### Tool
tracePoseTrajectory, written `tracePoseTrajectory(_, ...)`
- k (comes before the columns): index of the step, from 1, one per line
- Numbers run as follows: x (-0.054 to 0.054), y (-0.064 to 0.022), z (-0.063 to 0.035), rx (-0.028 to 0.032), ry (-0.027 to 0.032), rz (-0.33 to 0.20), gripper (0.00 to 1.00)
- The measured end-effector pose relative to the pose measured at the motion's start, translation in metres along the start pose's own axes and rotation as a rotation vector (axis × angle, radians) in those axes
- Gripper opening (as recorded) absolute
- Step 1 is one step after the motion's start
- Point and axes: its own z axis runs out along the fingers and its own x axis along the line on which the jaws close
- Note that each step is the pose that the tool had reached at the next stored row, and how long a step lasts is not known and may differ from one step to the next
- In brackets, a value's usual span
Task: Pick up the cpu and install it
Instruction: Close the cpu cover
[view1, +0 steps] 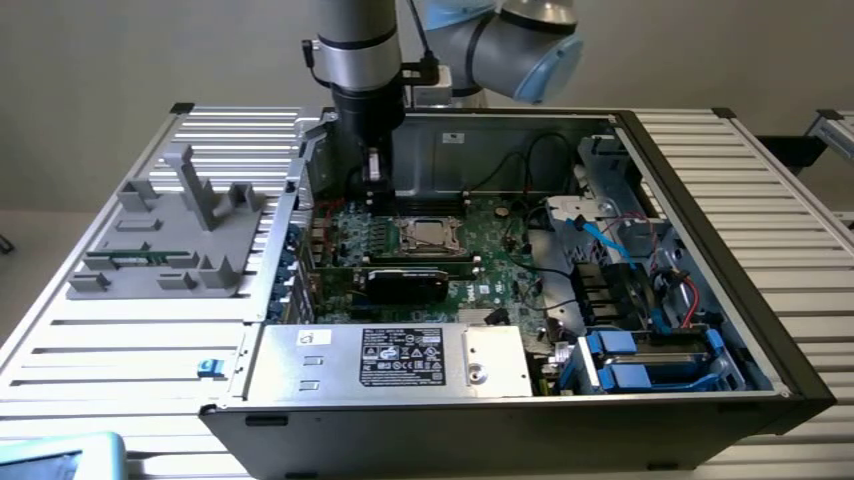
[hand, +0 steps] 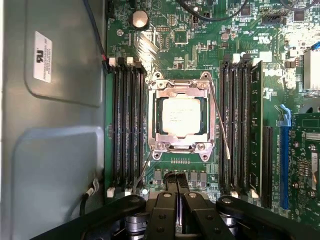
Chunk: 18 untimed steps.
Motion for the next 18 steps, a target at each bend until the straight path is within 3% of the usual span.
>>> tracePoseTrajectory(8, 0.002, 0.0006, -0.0289, -0.0005, 0.0, 0.0, 0.11)
tracePoseTrajectory(13, 0.003, -0.0004, -0.0358, -0.0008, 0.0004, 0.0, 0.11)
tracePoseTrajectory(18, 0.003, -0.0004, -0.036, -0.0008, 0.0007, 0.0, 0.11)
